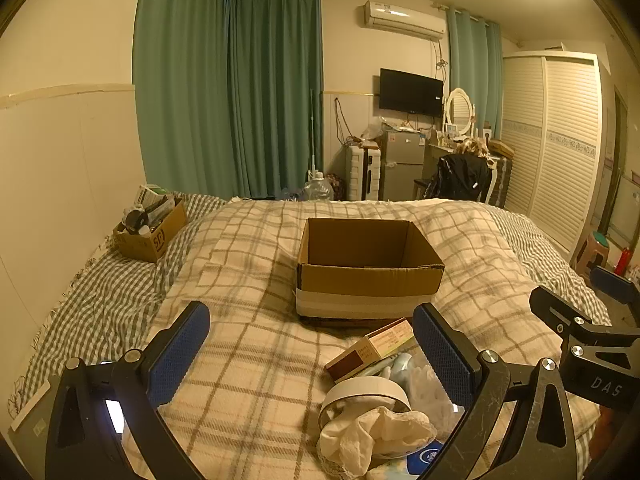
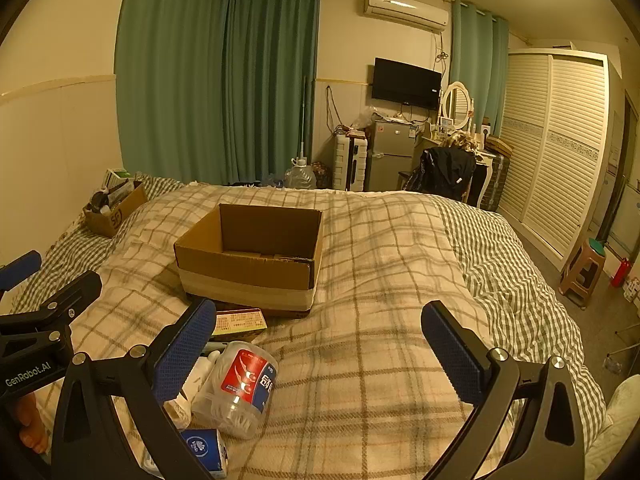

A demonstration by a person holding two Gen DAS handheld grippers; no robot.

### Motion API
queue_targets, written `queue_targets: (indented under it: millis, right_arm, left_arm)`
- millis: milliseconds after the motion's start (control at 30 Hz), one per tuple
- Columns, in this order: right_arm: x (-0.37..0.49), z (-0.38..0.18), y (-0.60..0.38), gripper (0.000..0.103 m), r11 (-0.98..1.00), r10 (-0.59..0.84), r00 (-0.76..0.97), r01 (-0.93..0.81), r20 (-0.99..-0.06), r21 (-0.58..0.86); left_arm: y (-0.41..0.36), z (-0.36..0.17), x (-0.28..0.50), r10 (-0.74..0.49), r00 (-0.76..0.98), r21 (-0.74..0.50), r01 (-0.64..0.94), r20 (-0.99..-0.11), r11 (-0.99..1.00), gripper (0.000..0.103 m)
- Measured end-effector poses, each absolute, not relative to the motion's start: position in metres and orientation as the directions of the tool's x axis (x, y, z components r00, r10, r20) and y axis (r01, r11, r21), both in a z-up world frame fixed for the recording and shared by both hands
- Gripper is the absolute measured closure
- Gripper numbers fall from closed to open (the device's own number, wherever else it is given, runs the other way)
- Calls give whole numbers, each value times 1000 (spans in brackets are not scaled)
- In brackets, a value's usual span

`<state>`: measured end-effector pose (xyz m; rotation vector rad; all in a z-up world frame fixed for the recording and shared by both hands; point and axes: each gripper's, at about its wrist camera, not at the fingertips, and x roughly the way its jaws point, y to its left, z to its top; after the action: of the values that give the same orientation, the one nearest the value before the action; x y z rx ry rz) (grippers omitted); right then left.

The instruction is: Organize objects

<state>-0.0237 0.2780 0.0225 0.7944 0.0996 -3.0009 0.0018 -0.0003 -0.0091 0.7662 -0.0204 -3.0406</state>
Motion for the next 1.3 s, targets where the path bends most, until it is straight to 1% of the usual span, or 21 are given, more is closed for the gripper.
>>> queue_targets:
  millis: [500, 1000, 1133, 1300]
  right_arm:
    - [-24, 23, 275, 0, -997, -16, -865, 55, -502, -62]
    - [-15, 35, 270, 0, -995, -5, -876, 54, -482, -88]
    - [-10, 37, 267, 0, -993, -8, -878, 64, -479, -101]
    - [-2, 30, 264, 0, -987, -15, -866, 91, -499, -129]
  left_arm:
    - [1, -12, 1, -3, -875, 14, -4, -484, -1000, 0]
    - [-3, -4, 9, 24, -875, -6, -24, -483, -1000, 0]
    - [-5, -8, 14, 39, -860, -6, -42, -508, -999, 0]
    - [-14, -25, 20, 24, -836, 23, -43, -549, -999, 0]
